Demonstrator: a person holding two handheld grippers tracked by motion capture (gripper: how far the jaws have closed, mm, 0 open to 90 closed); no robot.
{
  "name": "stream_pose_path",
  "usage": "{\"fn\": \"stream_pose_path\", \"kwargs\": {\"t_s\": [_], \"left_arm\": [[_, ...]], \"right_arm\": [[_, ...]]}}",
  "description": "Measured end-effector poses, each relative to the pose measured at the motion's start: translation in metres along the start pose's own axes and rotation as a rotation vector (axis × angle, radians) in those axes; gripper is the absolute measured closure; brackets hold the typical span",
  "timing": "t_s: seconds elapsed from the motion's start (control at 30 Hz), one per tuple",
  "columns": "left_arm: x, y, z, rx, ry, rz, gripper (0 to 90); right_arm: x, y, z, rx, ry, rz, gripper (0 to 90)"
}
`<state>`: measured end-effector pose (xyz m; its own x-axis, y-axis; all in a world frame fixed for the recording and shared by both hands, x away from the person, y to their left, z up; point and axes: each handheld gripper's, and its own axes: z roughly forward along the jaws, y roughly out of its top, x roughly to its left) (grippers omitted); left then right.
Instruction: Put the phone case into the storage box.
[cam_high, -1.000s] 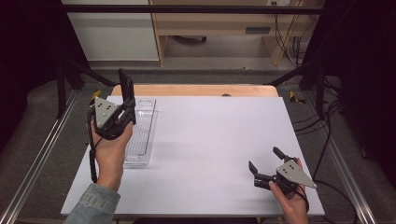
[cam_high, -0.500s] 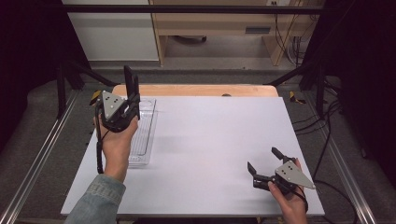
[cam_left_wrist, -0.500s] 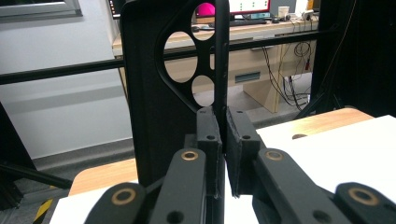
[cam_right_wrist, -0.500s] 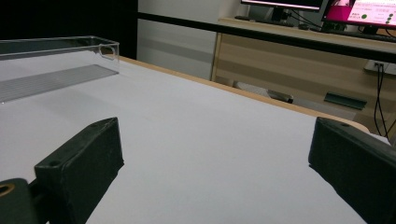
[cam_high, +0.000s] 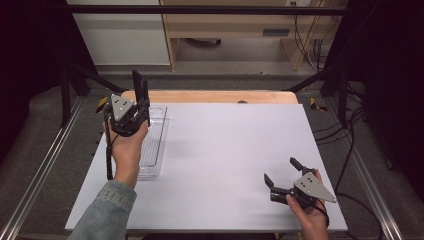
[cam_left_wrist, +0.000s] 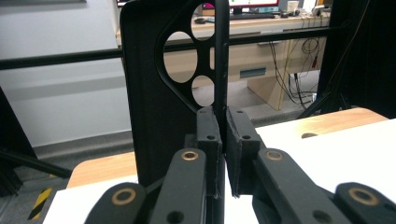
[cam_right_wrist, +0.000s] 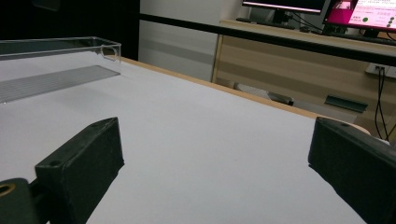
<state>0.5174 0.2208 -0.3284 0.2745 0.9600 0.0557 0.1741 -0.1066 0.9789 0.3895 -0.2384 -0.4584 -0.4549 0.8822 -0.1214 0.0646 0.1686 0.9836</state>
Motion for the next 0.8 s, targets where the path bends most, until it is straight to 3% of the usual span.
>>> {"fn": "stream_pose_path", "kwargs": {"t_s": [0.2, 0.6, 0.8], "left_arm": [[0.005, -0.001, 0.006, 0.004, 0.016, -0.009, 84.6], [0.01, -0.004, 0.003, 0.022, 0.018, -0.047, 84.6], [0.017, -0.01, 0.012, 0.04, 0.026, -0.077, 84.6]], "right_arm": [[0.001, 0.0, 0.001, -0.001, 0.001, -0.013, 3.5], [0.0, 0.001, 0.0, -0.01, 0.001, -0.01, 3.5], [0.001, 0.001, 0.0, -0.009, 0.003, -0.011, 3.5]]}}
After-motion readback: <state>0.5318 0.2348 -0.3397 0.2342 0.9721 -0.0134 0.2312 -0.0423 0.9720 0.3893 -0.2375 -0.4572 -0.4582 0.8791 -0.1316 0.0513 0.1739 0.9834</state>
